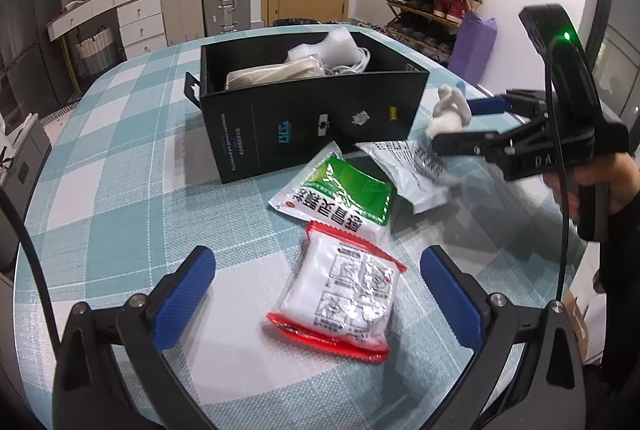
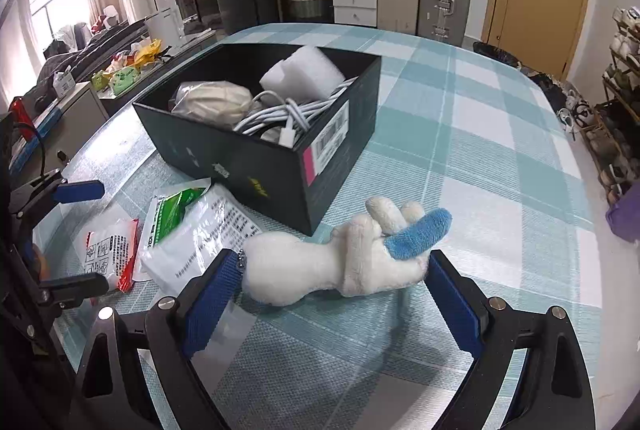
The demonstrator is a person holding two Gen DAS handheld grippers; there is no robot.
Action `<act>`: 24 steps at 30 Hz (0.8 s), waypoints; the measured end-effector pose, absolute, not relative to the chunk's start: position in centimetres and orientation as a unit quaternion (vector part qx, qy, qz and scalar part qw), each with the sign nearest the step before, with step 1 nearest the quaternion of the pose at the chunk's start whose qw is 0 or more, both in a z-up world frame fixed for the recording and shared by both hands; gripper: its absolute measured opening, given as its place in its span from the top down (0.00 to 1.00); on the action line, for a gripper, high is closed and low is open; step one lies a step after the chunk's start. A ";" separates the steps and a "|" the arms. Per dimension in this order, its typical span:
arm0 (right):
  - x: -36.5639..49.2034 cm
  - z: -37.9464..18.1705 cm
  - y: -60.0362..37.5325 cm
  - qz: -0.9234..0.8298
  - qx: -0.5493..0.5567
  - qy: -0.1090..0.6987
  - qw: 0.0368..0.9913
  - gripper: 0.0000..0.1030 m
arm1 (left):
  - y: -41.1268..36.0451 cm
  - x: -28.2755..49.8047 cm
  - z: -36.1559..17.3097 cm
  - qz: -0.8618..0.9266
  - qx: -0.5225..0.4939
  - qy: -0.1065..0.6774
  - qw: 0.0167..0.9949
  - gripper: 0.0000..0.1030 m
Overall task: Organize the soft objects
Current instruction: 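Move the right gripper toward the white plush toy beside the box, then grasp the plush toy with the right gripper while the left gripper grasps the red-edged packet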
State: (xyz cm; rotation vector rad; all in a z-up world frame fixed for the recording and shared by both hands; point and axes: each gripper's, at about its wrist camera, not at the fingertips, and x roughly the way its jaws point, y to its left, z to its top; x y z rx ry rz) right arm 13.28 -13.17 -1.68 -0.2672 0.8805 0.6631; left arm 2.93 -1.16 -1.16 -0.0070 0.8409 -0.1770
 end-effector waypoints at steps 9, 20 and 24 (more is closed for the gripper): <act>13.3 -0.4 -14.5 0.308 -0.117 0.403 0.854 0.09 | -2.4 2.1 -1.3 -0.102 0.030 0.410 0.906 0.09; 12.8 0.5 -15.0 0.314 -0.107 0.391 0.859 0.09 | -1.9 1.7 -1.4 -0.120 0.022 0.414 0.902 0.55; 12.7 0.7 -14.9 0.316 -0.106 0.389 0.859 0.09 | -2.1 1.4 -1.1 -0.125 0.028 0.405 0.905 0.57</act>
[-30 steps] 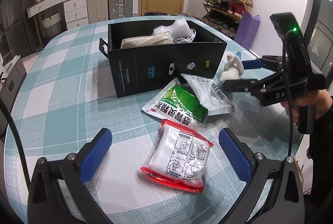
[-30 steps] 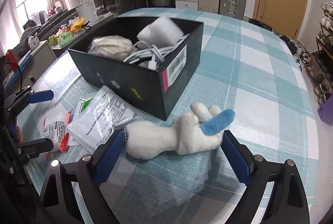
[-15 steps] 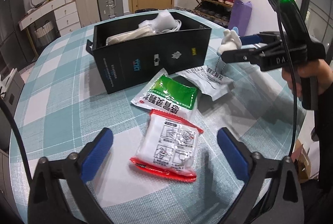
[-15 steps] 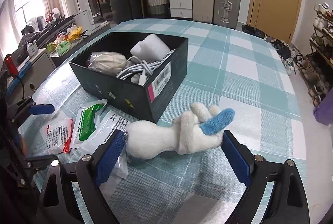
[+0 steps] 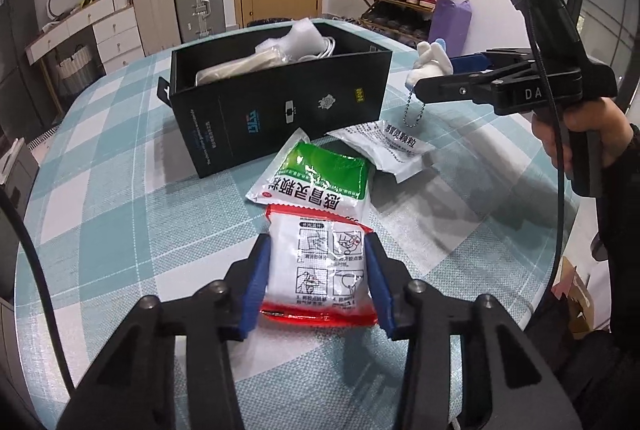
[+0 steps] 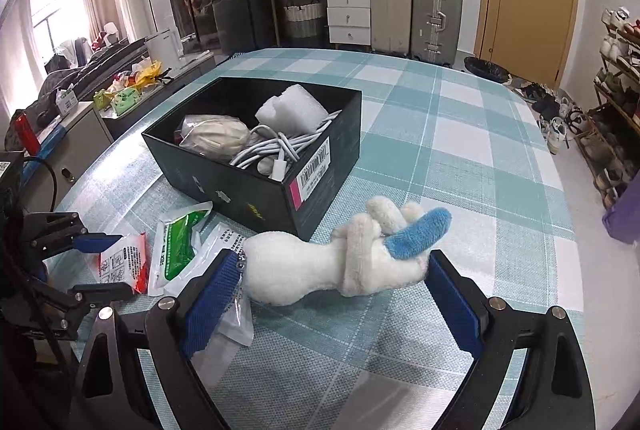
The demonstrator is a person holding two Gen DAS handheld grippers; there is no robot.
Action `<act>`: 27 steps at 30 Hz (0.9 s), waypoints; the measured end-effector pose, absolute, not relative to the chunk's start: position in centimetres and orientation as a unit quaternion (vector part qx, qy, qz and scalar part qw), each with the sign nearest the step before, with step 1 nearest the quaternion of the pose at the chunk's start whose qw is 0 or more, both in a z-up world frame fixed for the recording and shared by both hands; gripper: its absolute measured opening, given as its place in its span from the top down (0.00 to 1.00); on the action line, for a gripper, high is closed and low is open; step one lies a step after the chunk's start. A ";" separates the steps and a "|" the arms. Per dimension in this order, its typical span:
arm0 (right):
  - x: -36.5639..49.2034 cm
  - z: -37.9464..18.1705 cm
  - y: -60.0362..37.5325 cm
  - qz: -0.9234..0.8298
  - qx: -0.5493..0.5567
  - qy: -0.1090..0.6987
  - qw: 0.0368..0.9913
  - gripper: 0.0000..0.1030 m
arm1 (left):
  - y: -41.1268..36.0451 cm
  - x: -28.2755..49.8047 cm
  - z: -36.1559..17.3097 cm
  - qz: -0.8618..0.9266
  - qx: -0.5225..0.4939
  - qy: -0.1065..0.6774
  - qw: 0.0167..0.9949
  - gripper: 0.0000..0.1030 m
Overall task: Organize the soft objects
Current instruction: 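Grasp the plush toy with the right gripper while the left gripper grasps the red-edged packet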
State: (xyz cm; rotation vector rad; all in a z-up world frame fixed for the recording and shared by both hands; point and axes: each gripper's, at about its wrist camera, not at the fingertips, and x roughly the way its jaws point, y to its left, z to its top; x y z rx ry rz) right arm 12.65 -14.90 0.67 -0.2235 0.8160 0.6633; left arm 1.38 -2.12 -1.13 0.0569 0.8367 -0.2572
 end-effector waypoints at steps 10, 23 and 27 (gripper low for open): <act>11.9 1.6 -14.4 0.327 -0.105 0.373 0.862 0.09 | -0.9 1.4 0.9 -0.109 -0.006 0.370 0.923 0.57; 10.8 3.4 -14.1 0.336 -0.092 0.344 0.872 0.09 | 0.5 3.0 3.7 -0.070 -0.033 0.327 0.942 0.57; 10.7 3.7 -13.7 0.336 -0.092 0.338 0.874 0.09 | 1.0 3.9 4.4 -0.063 -0.038 0.318 0.945 0.57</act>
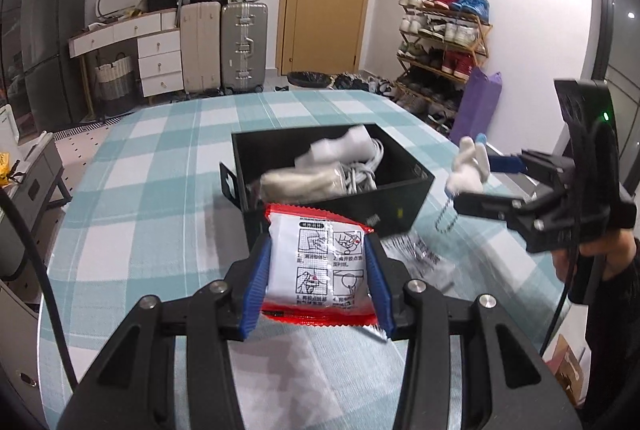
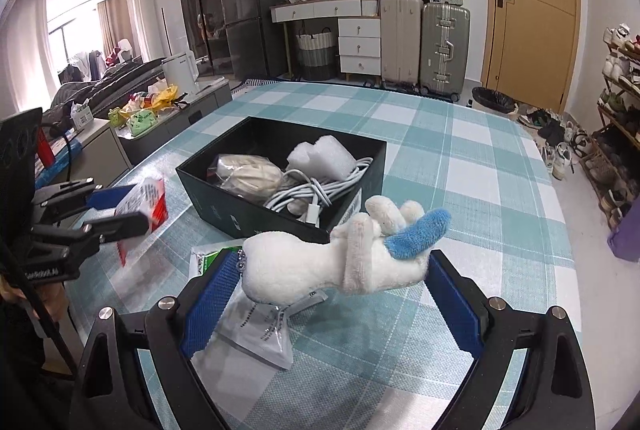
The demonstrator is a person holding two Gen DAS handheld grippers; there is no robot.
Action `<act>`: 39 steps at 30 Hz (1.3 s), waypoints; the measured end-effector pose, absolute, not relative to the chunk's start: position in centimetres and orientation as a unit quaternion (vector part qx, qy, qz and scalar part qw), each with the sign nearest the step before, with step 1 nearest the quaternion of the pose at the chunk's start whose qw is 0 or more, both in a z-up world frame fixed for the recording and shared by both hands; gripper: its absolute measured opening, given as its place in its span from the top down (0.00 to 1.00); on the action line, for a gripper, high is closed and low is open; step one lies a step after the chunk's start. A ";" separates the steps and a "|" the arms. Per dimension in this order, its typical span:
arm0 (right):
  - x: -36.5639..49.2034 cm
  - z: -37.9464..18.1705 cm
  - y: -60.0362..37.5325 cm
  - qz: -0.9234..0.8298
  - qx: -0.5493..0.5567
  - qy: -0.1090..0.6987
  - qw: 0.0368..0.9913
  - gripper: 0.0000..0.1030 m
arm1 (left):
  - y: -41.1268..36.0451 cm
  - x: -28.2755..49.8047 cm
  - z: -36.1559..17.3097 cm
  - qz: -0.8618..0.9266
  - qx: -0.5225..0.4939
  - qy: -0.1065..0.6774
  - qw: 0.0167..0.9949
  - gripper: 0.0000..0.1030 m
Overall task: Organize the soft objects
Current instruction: 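Grasp the plush toy with the right gripper while the left gripper grasps the red-edged packet, then carry the plush toy and red-edged packet over the box with both grippers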
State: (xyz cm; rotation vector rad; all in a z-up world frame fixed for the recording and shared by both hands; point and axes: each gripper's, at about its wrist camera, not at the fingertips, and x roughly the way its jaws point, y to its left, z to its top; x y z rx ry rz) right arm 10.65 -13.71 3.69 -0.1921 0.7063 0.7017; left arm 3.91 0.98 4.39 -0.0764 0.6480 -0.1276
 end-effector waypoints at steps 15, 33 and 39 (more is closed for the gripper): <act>10.9 5.4 -11.0 0.342 -0.103 0.313 0.880 0.09 | 1.8 7.1 7.0 -0.038 -0.034 0.292 0.955 0.57; 14.1 5.4 -6.8 0.332 -0.146 0.327 0.872 0.09 | 2.6 12.3 6.7 -0.033 -0.036 0.305 0.951 0.57; 15.4 4.6 -5.9 0.317 -0.167 0.337 0.871 0.09 | 2.5 14.1 5.5 -0.035 -0.040 0.319 0.946 0.56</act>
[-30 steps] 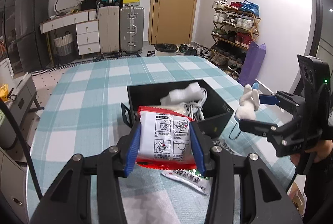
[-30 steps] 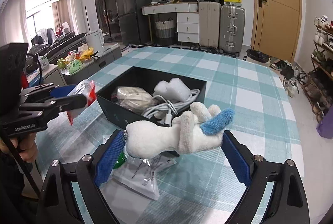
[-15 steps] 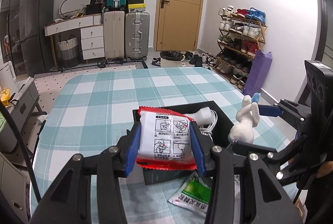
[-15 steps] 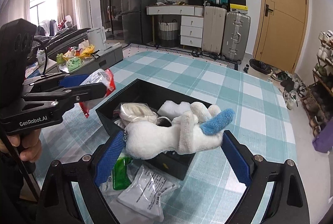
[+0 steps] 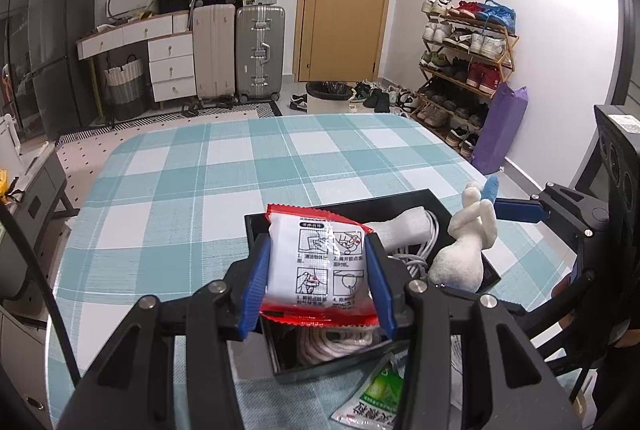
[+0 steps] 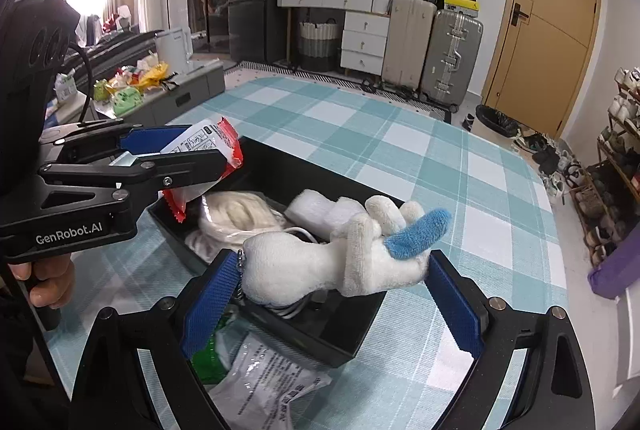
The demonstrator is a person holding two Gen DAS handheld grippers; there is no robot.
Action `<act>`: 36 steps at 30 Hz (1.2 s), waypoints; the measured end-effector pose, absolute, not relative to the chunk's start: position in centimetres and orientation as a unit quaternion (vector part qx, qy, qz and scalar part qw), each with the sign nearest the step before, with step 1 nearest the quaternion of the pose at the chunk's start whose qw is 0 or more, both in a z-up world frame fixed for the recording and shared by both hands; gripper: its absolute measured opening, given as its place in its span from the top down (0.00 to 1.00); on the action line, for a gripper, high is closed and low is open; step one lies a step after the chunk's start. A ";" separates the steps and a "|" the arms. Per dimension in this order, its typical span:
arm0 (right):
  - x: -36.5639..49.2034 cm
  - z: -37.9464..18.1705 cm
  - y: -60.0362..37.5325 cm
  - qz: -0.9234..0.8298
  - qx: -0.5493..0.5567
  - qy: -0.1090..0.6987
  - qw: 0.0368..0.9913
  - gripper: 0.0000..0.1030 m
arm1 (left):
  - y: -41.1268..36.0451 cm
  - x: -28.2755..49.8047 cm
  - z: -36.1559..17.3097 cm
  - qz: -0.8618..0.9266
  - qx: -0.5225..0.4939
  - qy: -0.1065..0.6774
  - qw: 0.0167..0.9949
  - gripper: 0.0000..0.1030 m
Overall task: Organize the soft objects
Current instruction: 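Carry the plush toy and red-edged packet over the box with both grippers, then open both grippers to drop the plush toy and packet into the box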
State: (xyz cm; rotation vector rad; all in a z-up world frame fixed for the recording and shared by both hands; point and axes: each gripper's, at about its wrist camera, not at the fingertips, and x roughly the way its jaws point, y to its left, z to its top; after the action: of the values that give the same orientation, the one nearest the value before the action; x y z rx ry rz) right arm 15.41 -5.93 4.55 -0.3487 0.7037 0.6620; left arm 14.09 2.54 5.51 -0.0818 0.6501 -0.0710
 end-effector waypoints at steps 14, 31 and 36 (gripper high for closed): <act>17.5 3.0 -4.0 0.311 -0.227 0.343 0.857 0.09 | 1.7 16.3 3.6 -0.038 -0.023 0.337 0.940 0.56; 17.6 3.3 -4.4 0.343 -0.225 0.325 0.852 0.01 | 2.1 16.3 3.0 -0.051 -0.035 0.346 0.936 0.44; 16.6 4.3 -6.4 0.337 -0.190 0.313 0.868 0.01 | 2.2 14.3 3.9 -0.049 -0.035 0.323 0.945 0.15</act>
State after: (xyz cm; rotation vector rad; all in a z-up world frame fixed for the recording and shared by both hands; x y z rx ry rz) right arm 16.57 -6.36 4.26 -0.3980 0.6543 0.7047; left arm 14.34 2.23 3.92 -0.0717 0.6579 -0.0989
